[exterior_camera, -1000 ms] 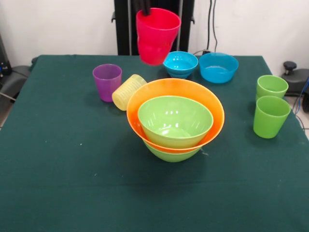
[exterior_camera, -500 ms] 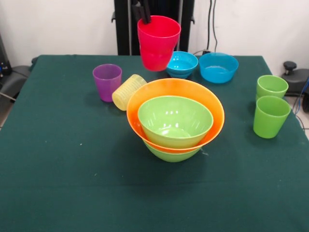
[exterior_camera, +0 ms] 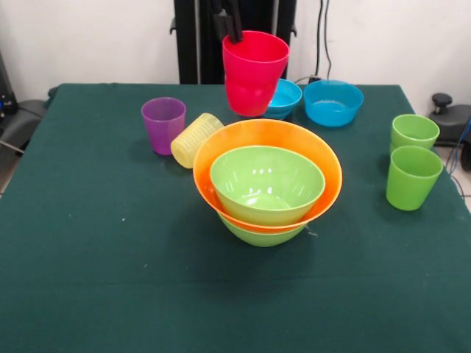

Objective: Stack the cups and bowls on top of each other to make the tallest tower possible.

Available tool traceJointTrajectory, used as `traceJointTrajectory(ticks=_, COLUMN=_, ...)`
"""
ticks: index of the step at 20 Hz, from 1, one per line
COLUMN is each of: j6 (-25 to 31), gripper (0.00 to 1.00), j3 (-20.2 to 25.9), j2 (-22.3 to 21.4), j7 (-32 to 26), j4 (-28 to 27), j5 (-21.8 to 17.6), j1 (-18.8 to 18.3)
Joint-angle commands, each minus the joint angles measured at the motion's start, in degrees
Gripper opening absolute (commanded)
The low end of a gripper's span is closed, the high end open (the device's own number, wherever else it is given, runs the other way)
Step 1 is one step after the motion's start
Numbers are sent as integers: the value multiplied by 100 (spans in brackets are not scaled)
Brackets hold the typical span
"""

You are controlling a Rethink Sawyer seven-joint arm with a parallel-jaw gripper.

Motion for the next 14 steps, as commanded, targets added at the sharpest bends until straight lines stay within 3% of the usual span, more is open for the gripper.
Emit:
traceJointTrajectory(ticks=1, j6=-436, gripper=0, j3=303, j2=382, j7=-1023, j4=258, j5=-473, j1=147)
traceJointTrajectory(ticks=14, j6=-716, gripper=0, j3=338, j2=626, j7=-849, j4=245, j5=-543, j1=235)
